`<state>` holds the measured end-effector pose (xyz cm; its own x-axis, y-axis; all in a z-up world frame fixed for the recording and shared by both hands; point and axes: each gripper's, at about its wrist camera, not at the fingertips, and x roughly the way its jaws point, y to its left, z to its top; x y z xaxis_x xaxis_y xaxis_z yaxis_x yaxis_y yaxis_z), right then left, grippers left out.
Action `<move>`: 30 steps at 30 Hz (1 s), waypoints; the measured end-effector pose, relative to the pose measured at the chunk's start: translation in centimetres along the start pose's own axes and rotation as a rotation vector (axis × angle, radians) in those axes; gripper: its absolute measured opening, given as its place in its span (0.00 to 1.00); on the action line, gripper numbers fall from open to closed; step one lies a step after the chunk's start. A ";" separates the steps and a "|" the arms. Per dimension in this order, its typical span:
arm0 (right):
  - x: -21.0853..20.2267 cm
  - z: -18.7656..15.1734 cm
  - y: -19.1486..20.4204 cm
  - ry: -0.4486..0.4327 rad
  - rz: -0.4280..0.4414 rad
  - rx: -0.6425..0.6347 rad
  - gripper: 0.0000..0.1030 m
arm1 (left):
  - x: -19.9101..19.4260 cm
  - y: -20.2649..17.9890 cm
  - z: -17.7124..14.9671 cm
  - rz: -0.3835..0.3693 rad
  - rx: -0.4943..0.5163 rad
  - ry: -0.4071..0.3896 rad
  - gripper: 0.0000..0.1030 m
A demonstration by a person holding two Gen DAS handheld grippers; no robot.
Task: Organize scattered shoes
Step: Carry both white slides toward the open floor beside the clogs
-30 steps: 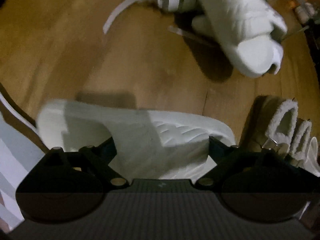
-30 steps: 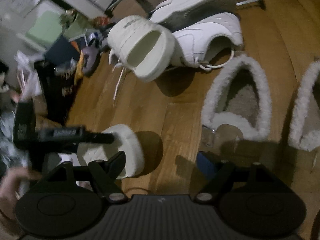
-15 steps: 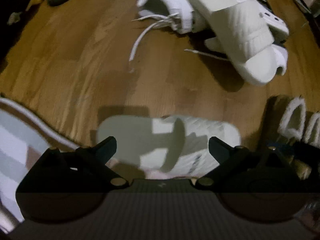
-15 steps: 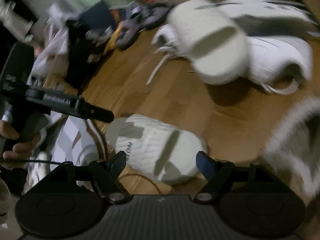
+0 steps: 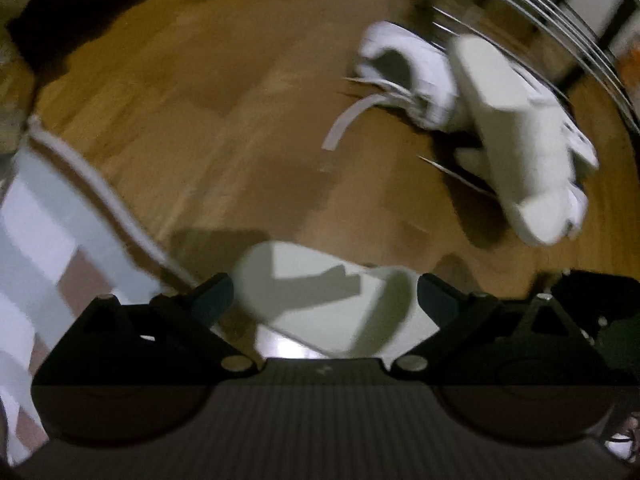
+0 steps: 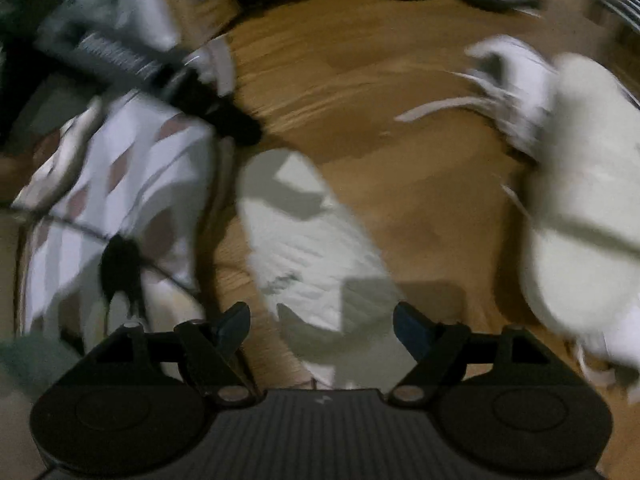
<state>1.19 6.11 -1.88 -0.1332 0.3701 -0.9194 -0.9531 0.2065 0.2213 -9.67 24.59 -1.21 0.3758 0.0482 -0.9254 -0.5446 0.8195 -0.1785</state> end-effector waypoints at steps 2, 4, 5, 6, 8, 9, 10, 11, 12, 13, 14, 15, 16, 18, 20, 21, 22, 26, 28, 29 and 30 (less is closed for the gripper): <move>0.3 0.7 0.4 0.013 0.008 -0.029 0.79 | 0.3 1.0 -0.8 0.043 -0.001 0.008 0.97; 0.6 0.7 0.4 -0.016 -0.020 -0.045 0.84 | 0.8 1.3 -1.0 0.052 0.016 0.032 0.97; 0.9 0.7 0.4 -0.032 -0.037 -0.050 0.87 | 1.1 1.3 -1.0 0.050 0.031 0.045 0.97; 1.3 0.6 0.3 -0.043 -0.055 -0.058 0.87 | 1.2 1.0 -0.9 0.040 0.062 0.056 0.97; 2.5 0.7 0.4 -0.037 -0.083 -0.077 0.87 | 1.4 0.4 -1.2 0.025 0.116 0.065 0.97; 3.4 0.7 0.4 -0.027 -0.094 -0.083 0.87 | 1.5 0.2 -1.3 0.022 0.129 0.064 0.97; 4.2 0.7 0.5 -0.016 -0.103 -0.087 0.89 | 1.4 0.1 -1.5 0.020 0.135 0.065 0.97; 4.9 0.9 0.5 -0.005 -0.110 -0.088 0.92 | 1.4 0.2 -1.5 0.015 0.141 0.067 0.97; 5.5 1.0 0.7 0.000 -0.127 -0.100 0.93 | 1.4 0.3 -1.4 0.009 0.137 0.067 0.97; 6.0 1.2 1.0 0.009 -0.144 -0.121 0.94 | 1.5 0.5 -1.3 0.005 0.127 0.068 0.97; 6.3 1.2 1.2 0.019 -0.150 -0.141 0.96 | 1.5 0.7 -1.2 0.005 0.118 0.069 0.97; 6.7 1.1 1.4 0.031 -0.157 -0.167 0.96 | 1.6 0.9 -1.1 0.006 0.110 0.070 0.97; 7.1 1.1 1.6 0.041 -0.161 -0.187 0.98 | 1.8 1.1 -1.0 0.011 0.103 0.070 0.97; 7.8 1.2 1.4 0.048 -0.159 -0.185 1.00 | 1.9 1.3 -0.9 0.024 0.089 0.071 0.97; 8.2 1.2 1.0 0.039 -0.148 -0.144 1.00 | 2.0 1.7 -0.8 0.037 0.071 0.067 0.97; 8.0 1.1 0.8 0.022 -0.138 -0.105 0.99 | 2.1 1.9 -0.8 0.041 0.062 0.065 0.97; 7.8 0.9 0.7 0.011 -0.134 -0.085 0.98 | 2.0 2.0 -0.8 0.044 0.051 0.060 0.97; 7.1 0.5 0.4 -0.035 -0.116 0.005 0.96 | 0.7 2.3 -0.6 0.084 0.005 -0.007 0.97; 6.2 0.4 -0.1 -0.095 -0.115 0.119 0.96 | -0.5 2.3 -0.5 0.103 -0.009 -0.062 0.97; 5.8 0.4 -0.5 -0.117 -0.115 0.180 0.96 | -1.4 2.2 -0.3 0.099 -0.012 -0.096 0.97; 5.5 0.5 -1.0 -0.139 -0.117 0.251 0.96 | -1.9 2.3 -0.2 0.099 -0.021 -0.115 0.97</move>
<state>1.51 8.36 -6.99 0.0289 0.4474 -0.8938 -0.8605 0.4661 0.2055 -11.77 26.23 0.09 0.4023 0.1949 -0.8945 -0.5987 0.7952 -0.0959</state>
